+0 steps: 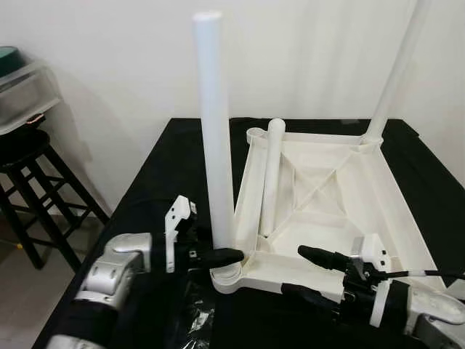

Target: Building children table

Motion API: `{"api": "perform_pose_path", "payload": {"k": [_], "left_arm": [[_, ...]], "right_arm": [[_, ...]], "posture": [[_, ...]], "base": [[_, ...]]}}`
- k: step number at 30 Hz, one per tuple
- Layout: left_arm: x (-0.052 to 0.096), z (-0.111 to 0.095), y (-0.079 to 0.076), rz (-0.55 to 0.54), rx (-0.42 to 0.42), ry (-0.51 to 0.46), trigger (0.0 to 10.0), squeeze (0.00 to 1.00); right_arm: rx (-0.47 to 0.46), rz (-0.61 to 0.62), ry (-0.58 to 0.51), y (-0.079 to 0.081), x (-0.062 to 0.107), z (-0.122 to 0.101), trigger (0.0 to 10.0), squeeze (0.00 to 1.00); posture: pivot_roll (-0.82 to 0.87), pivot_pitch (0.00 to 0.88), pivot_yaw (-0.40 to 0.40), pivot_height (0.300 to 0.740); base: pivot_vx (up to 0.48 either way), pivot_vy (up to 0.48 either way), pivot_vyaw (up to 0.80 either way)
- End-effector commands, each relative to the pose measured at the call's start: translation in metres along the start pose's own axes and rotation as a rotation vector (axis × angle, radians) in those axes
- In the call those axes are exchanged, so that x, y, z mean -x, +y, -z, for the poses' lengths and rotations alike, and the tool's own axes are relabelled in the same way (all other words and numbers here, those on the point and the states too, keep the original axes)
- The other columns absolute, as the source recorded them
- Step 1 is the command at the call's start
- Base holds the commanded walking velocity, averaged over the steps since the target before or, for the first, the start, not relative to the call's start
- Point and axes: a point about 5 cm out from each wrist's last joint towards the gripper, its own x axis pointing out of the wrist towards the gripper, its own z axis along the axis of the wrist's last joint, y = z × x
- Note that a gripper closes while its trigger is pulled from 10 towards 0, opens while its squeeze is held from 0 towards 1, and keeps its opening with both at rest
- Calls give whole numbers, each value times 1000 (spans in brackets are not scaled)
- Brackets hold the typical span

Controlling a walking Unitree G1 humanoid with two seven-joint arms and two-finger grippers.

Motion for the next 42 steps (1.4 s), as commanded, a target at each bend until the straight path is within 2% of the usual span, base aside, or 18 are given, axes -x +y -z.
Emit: {"api": "perform_pose_path", "payload": {"k": [1,2,3,4,5,8,10,13,17,28,34,36,37,38,39,40,41,42], "left_arm": [[6,-3,12,-145,-54,20,10000,1000],[6,-3,13,-161,-62,24,10000,1000],[8,-3,14,-208,-75,26,10000,106],[8,-3,14,-208,-75,26,10000,106],[9,-3,14,-238,-84,26,10000,0],[12,0,12,-346,-96,50,10000,0],[16,1,11,-467,-102,51,10000,0],[17,3,9,-519,-110,67,10000,0],[25,11,-1,-748,-68,116,10000,0],[21,1,-2,-875,-111,83,10000,0],[20,-8,10,-1048,-144,82,10000,0],[21,-9,12,-1070,-142,77,10000,0],[19,-11,14,-1087,-118,57,4667,0],[19,-11,14,-1087,-118,57,4667,0],[18,-12,14,-1090,-106,45,863,0],[18,-12,14,-1090,-106,45,863,0],[17,-11,14,-1083,-80,32,0,0],[15,-11,13,-1076,-60,19,0,0]], "right_arm": [[-1,-9,-5,1,1,-3,10000,0],[-1,-9,-5,1,1,-3,10000,0],[-1,-10,-3,1,1,-3,10000,0],[-1,-10,-3,1,1,-3,10000,0],[-1,-10,-3,1,1,-3,10000,0],[0,-12,-2,1,2,-3,10000,0],[6,-28,-4,2,2,-4,10000,0],[10,-41,-5,3,3,-4,10000,0],[10,-84,-6,6,4,-5,10000,0],[4,-88,-11,6,3,-5,10000,0],[5,-87,-10,6,3,-4,10000,0],[5,-87,-10,6,4,-4,10000,0],[4,-85,-9,6,3,-4,10000,0],[4,-85,-9,6,3,-4,10000,0],[3,-85,-9,6,3,-4,10000,0],[3,-85,-9,6,3,-4,10000,0],[2,-84,-9,7,3,-3,10000,0],[2,-84,-8,7,4,-3,10000,0]], "posture": [[-75,34,6,740],[-75,34,6,740],[-73,34,6,740],[-73,34,6,740],[-73,34,6,740],[-66,39,8,740],[-59,42,9,740],[-54,45,7,740],[-45,49,8,740],[-43,44,7,740],[-55,34,14,740],[-55,34,14,740],[-59,33,15,740],[-59,33,15,740],[-59,33,15,740],[-59,33,15,740],[-60,32,15,740],[-59,30,16,740]], "base": [[0,0,0],[0,0,0],[0,0,0],[0,0,0],[0,0,0],[0,0,0],[0,0,0],[0,0,0],[0,0,0],[0,0,0],[0,0,0],[0,0,0],[0,0,0],[0,0,0],[0,0,0],[0,0,0],[0,0,0],[0,0,0]]}}
